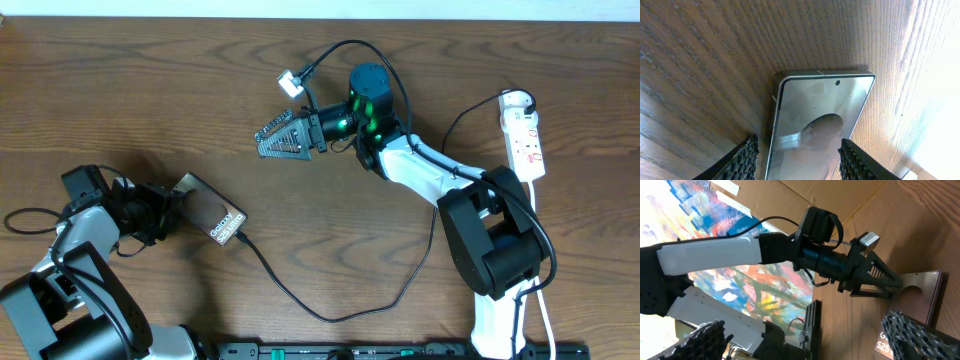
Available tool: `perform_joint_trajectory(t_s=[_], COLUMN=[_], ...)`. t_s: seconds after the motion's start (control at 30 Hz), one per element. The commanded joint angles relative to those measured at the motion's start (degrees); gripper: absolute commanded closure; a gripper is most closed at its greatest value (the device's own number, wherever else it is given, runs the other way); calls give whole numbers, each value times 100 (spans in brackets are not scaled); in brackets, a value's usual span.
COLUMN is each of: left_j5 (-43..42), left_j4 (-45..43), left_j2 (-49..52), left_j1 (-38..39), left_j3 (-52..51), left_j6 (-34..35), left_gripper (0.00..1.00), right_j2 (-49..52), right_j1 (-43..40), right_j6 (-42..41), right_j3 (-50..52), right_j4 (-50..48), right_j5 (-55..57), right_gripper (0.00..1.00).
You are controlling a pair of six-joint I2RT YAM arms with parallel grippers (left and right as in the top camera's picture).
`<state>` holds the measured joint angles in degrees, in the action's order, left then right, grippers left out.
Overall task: Plug charger to phone and switch on socket
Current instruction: 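Open the left gripper and lift it away from the phone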
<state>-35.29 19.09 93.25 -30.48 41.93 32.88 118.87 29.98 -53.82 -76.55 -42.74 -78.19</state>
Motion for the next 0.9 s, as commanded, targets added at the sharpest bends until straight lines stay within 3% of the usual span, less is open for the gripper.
perform_joint_trajectory(t_s=[0.0,0.07,0.17,0.43,0.63,0.77,0.87], left_j5=[490,431,407,407,-28,326,1143], left_j4=[103,-11,-72,-26,164,1021,1987], left_j2=[184,173,127,-721,-2059,-2273,-2146], left_j1=[4,0,0,-11,44,417,999], left_j3=[-175,-173,-105,192,721,1585,2529], left_j6=[-13,-256,-588,-780,-1217,-1611,-2037], left_gripper=[40,26,17,15,15,15,15], right_j2=[-57,-57,-57,-57,-57,-57,-57], right_j1=[50,50,48,50,50,50,48], right_j6=[26,26,26,337,1432,1502,1449], right_j3=[-94,-94,-94,-87,-87,-87,-90], right_j4=[-11,-11,-11,107,1298,2149,2356], right_j5=[-61,-92,-190,-363,-243,289,415], right_gripper=[1,1,1,1,1,1,1])
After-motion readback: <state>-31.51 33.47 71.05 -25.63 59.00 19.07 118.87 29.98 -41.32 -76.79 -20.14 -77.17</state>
